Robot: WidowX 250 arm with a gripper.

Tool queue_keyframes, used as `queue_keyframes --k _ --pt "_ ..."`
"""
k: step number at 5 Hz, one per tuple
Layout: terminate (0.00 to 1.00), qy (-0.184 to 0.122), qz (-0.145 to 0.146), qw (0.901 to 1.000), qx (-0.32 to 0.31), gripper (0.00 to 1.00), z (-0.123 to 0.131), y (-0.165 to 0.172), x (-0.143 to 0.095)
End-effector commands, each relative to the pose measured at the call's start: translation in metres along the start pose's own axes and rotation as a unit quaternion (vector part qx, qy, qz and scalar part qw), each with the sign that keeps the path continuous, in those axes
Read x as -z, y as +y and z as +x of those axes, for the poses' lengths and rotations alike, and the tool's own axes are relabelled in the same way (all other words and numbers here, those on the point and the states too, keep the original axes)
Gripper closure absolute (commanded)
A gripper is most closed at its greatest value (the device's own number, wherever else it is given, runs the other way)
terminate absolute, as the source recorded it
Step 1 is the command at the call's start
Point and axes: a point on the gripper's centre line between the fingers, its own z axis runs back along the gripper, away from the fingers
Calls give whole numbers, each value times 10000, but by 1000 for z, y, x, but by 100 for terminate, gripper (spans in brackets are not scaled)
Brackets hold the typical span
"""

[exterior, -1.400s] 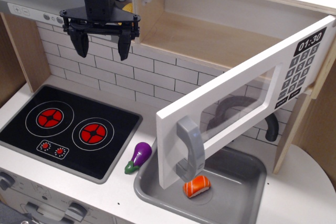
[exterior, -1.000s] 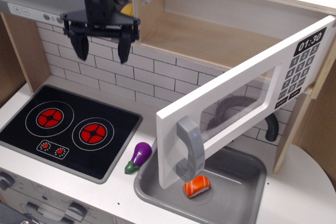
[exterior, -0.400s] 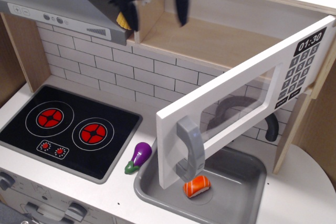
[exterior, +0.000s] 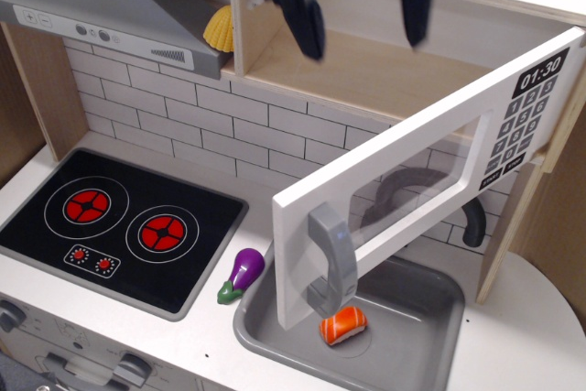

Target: Close microwave

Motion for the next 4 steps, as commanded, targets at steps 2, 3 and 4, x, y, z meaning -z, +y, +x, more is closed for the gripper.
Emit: queue_keyframes --k 2,3,4 --pt "0 -76 -32 9999 -134 0 -50 -44 2" --pt "0 16 85 9998 -184 0 -61 -52 23" --pt "0 110 -64 9990 -424 0 -69 -58 53"
